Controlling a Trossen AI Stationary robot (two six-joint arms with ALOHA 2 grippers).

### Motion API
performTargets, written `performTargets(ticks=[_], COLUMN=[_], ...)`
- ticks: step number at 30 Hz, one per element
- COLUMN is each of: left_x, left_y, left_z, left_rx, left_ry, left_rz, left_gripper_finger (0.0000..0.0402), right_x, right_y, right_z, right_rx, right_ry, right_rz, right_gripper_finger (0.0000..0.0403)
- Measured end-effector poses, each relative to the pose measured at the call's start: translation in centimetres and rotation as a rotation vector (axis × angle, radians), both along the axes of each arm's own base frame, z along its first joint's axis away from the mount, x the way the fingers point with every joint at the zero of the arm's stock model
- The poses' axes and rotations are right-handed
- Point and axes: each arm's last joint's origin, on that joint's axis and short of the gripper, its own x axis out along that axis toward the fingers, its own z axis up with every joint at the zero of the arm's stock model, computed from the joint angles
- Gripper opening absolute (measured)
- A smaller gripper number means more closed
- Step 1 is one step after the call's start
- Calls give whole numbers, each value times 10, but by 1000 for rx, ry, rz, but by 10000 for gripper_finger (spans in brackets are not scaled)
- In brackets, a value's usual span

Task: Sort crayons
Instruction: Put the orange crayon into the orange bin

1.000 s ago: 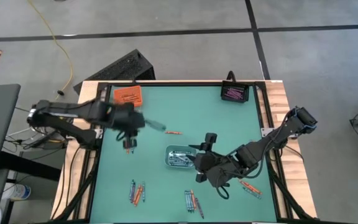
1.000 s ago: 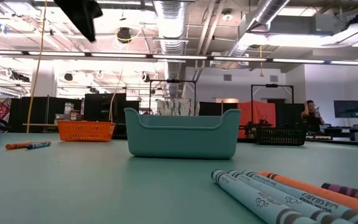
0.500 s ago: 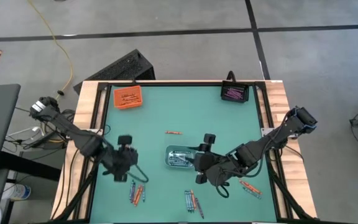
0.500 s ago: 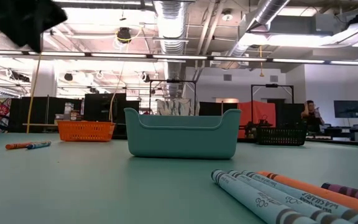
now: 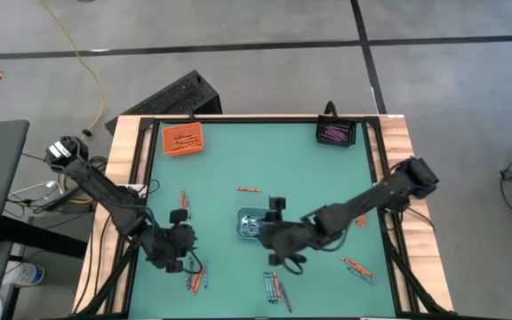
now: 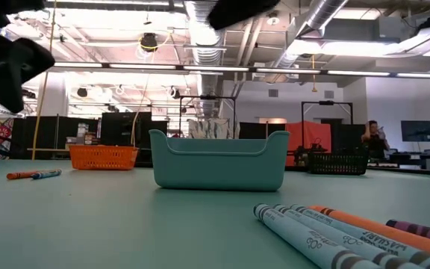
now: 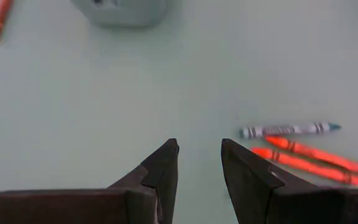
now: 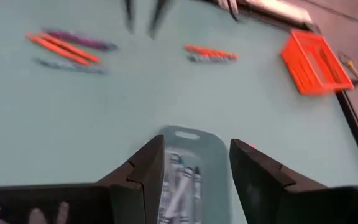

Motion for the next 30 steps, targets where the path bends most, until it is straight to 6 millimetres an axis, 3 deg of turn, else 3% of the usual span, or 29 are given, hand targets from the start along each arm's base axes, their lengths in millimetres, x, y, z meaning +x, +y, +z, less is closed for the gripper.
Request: performTargets(ticks=[5, 11, 17, 25, 30], left_x=[4, 8, 10, 9, 9], left_y=[-2, -2, -2, -2, -2], left_z=[3, 9, 13, 12, 12], left_rx=[74, 176, 233, 251, 250], left_ry=[-142, -269, -326, -311, -311], left_rz=[40, 92, 97, 82, 82], left_gripper_finger=[112, 112, 112, 112, 112], right_x=[19, 34, 55, 99, 116], right_y=[-39, -100, -156, -187, -201], right_z=[-10, -9, -38, -62, -70], right_rx=[4, 179, 281, 285, 302], right_ry=[19, 38, 115, 337, 475], right_rz=[-98, -105, -143, -141, -176], right_gripper_finger=[182, 182, 170, 150, 140])
